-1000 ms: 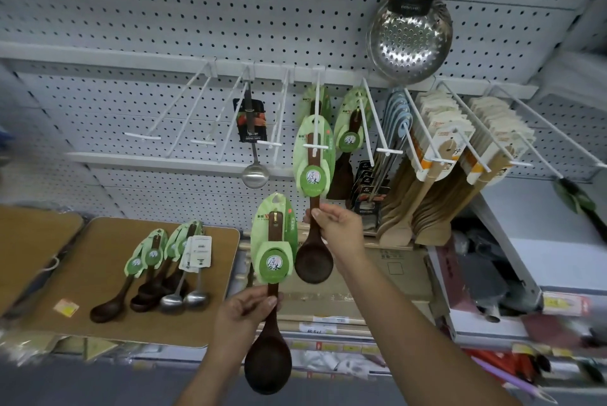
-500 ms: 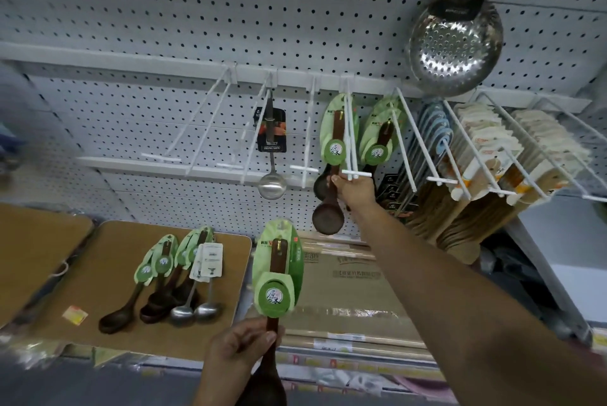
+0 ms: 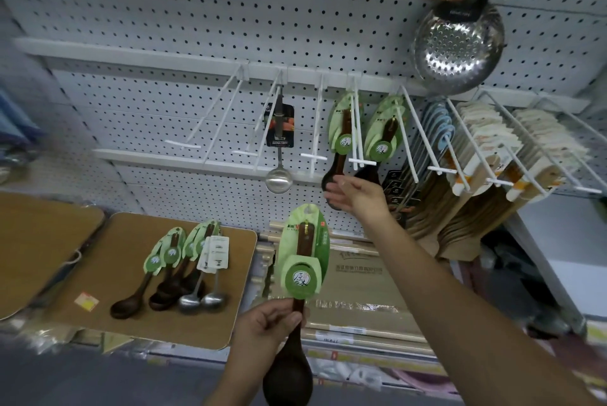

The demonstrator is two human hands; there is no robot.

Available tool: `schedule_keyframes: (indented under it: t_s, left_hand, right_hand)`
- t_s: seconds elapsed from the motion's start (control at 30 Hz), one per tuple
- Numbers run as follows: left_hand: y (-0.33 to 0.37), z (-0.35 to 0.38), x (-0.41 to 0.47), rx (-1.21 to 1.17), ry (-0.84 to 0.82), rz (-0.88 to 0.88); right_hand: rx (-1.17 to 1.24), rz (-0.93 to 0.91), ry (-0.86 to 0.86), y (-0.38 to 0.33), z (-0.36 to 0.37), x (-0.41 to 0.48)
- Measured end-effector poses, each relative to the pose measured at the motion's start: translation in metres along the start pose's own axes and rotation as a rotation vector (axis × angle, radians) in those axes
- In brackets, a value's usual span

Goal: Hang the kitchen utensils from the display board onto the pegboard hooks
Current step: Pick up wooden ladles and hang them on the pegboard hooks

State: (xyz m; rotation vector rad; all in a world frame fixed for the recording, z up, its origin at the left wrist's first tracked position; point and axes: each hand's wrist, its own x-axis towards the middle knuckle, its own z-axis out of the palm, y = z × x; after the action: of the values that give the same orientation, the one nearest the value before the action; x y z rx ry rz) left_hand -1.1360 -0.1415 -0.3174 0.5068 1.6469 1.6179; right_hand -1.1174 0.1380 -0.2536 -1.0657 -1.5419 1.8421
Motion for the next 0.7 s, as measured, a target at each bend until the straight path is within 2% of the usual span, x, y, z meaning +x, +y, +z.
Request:
schedule_keyframes:
  t_s: [0.13,0.3,0.47,0.7]
  left_hand:
    - [0.001,0.014,0.0,-0.038,-0.017,-0.013]
    - [0.005,0.032,0.0,-0.087,-0.024,-0.011]
    - [0.009,0.049,-0.007,-0.088,-0.031,0.016]
    - [0.022,0.066,-0.007,-0.151,0.006,0.022]
  right_hand:
    - [0.041,0.002,-0.135,-0.013,-0.01,-0.082]
    - [0.055,-0.01,-0.155,-0.006,-0.018,-0.139]
    - [0.048,-0.049,-0.209,0.002,-0.025,-0.155]
    - [0.065,-0.075,-0.162,-0.007,-0.027,-0.149]
